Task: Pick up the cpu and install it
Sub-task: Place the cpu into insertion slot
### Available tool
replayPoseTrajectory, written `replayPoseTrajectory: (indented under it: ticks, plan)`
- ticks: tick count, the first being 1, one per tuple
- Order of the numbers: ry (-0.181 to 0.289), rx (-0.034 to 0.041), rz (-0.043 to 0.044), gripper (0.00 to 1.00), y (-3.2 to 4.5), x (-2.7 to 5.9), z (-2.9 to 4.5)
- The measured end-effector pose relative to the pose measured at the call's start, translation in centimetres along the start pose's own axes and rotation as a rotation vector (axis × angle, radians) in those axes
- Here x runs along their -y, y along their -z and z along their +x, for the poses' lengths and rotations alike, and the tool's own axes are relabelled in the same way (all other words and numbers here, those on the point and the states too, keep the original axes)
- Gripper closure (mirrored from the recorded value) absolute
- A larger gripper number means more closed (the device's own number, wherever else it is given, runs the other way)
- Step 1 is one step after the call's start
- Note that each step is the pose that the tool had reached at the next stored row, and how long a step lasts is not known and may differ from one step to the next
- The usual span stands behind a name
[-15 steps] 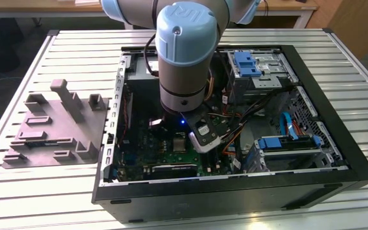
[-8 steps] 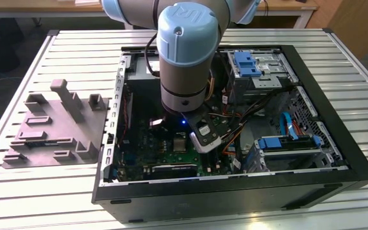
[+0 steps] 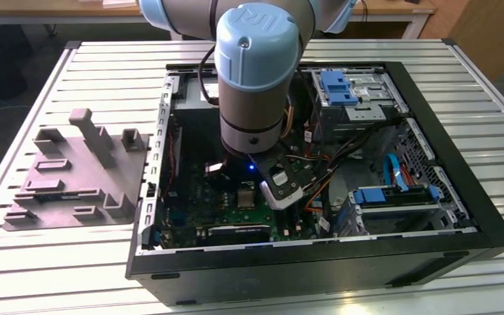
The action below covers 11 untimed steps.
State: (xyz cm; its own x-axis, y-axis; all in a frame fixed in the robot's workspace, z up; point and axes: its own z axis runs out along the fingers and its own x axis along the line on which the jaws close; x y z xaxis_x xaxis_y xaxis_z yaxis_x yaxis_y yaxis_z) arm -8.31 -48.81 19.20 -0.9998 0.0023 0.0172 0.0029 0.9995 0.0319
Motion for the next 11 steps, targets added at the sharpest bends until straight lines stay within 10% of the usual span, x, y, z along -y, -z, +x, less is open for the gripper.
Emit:
replayPoseTrajectory:
  ticks: [11]
  plan:
    - [0.000, 0.0000, 0.0000, 0.52, 0.04, 0.00, 0.00]
